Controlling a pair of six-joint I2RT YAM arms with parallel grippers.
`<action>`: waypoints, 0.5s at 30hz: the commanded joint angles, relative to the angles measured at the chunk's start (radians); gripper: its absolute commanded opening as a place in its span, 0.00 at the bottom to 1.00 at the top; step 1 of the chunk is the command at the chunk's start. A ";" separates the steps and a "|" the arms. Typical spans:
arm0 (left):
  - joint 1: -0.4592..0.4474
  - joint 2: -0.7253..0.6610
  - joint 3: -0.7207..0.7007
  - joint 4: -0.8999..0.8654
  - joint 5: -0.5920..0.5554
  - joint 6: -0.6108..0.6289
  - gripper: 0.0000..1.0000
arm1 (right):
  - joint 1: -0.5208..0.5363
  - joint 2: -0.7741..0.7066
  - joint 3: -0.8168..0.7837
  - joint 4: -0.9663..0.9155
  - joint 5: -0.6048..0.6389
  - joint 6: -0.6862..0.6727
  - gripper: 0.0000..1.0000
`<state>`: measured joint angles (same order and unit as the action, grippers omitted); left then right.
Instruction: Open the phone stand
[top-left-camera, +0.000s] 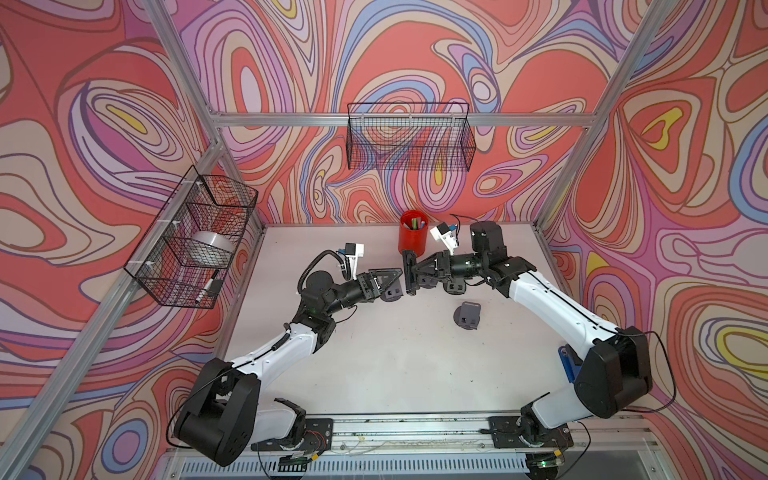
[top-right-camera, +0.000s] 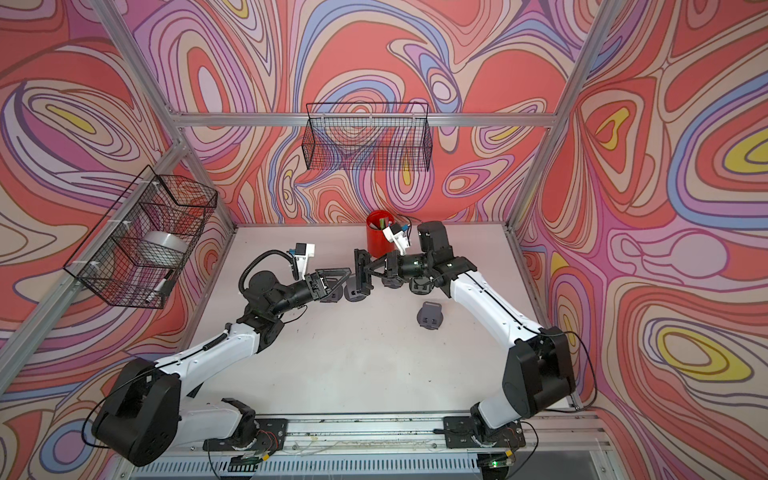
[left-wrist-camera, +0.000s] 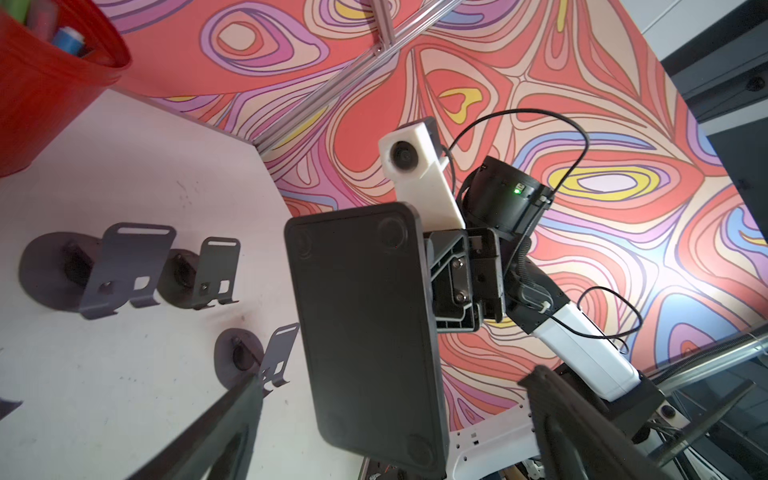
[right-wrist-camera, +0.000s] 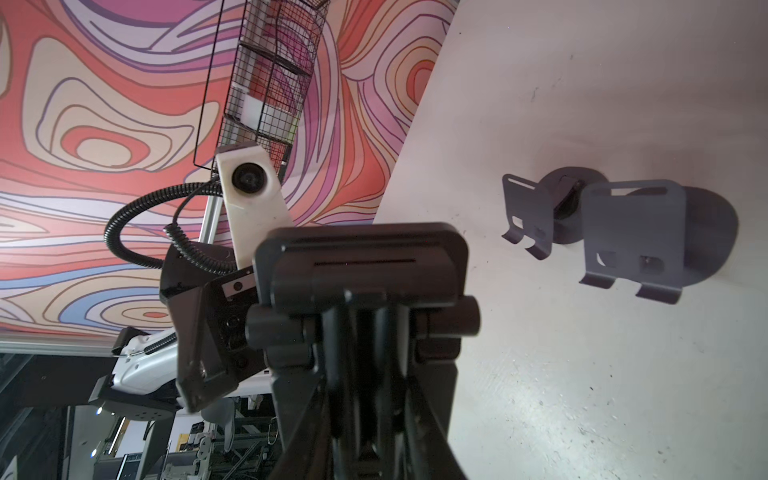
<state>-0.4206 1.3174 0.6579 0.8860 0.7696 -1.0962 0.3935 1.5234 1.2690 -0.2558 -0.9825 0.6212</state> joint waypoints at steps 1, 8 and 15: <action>-0.010 0.033 0.040 0.126 0.037 -0.025 0.98 | 0.001 -0.029 -0.007 0.091 -0.106 0.008 0.00; -0.016 0.099 0.068 0.257 0.075 -0.086 0.98 | -0.005 -0.046 -0.042 0.236 -0.165 0.097 0.00; -0.029 0.141 0.109 0.335 0.108 -0.130 0.96 | -0.007 -0.037 -0.033 0.271 -0.202 0.121 0.00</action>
<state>-0.4374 1.4479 0.7277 1.0966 0.8406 -1.1904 0.3912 1.5116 1.2259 -0.0460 -1.1400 0.7261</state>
